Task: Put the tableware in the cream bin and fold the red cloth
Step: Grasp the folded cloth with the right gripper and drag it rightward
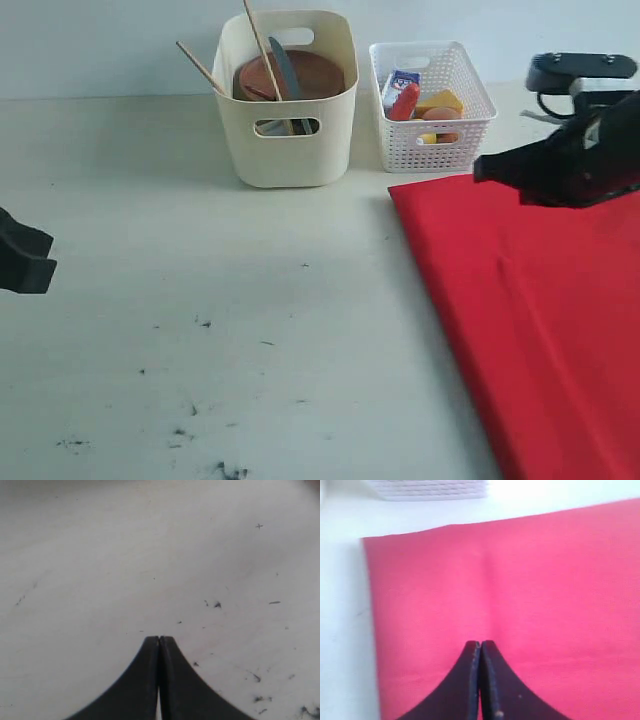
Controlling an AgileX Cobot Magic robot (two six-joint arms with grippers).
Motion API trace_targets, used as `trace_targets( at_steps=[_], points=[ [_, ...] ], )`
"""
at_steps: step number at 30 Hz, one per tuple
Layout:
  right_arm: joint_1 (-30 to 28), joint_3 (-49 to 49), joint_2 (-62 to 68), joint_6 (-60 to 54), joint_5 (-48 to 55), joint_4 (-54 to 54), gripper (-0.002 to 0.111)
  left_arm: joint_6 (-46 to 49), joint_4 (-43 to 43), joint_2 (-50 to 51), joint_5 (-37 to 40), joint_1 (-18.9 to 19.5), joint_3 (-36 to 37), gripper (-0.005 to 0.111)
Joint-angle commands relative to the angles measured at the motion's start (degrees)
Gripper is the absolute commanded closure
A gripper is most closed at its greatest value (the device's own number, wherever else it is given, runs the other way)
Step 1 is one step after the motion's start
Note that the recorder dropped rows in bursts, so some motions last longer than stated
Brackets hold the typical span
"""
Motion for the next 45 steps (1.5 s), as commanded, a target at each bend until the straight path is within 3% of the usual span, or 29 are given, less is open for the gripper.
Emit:
trace_targets(
  at_steps=[1, 6, 12, 18, 33, 36, 37, 41, 45],
  points=[
    [6.1, -0.2, 5.1, -11.5, -0.8, 7.7, 0.108, -0.4, -0.1, -0.3, -0.9, 0.2, 0.2, 0.105],
    [4.5, -0.2, 13.1, -11.4, 1.9, 6.2, 0.108, -0.4, -0.1, -0.3, -0.5, 0.2, 0.2, 0.105],
    [-6.0, -0.1, 15.1, -9.8, 6.9, -0.2, 0.108, -0.4, -0.1, -0.3, -0.2, 0.2, 0.2, 0.105],
    [-16.8, -0.1, 15.0, -8.9, 5.7, -3.7, 0.108, -0.4, -0.1, -0.3, -0.2, 0.2, 0.2, 0.105],
    [-17.8, 0.9, -4.4, -5.8, 9.3, -5.6, 0.108, -0.4, -0.1, -0.3, -0.8, 0.2, 0.2, 0.105],
    [-17.7, 3.6, -3.1, 3.7, 8.9, -15.6, 0.108, -0.7, -0.1, -0.3, -0.9, 0.2, 0.2, 0.105],
    [-17.7, 5.6, -1.2, 13.9, 9.9, -23.1, 0.108, -0.9, -0.1, -0.3, -0.9, 0.2, 0.2, 0.105],
    [-17.7, 9.4, 4.2, 32.5, 11.9, -34.2, 0.108, -0.9, -0.1, -0.3, -0.9, 0.2, 0.2, 0.105],
    [-17.7, 9.7, 8.9, 32.1, 4.7, -37.3, 0.108, -0.9, -0.1, -0.3, -0.9, 0.2, 0.2, 0.105]
  ],
)
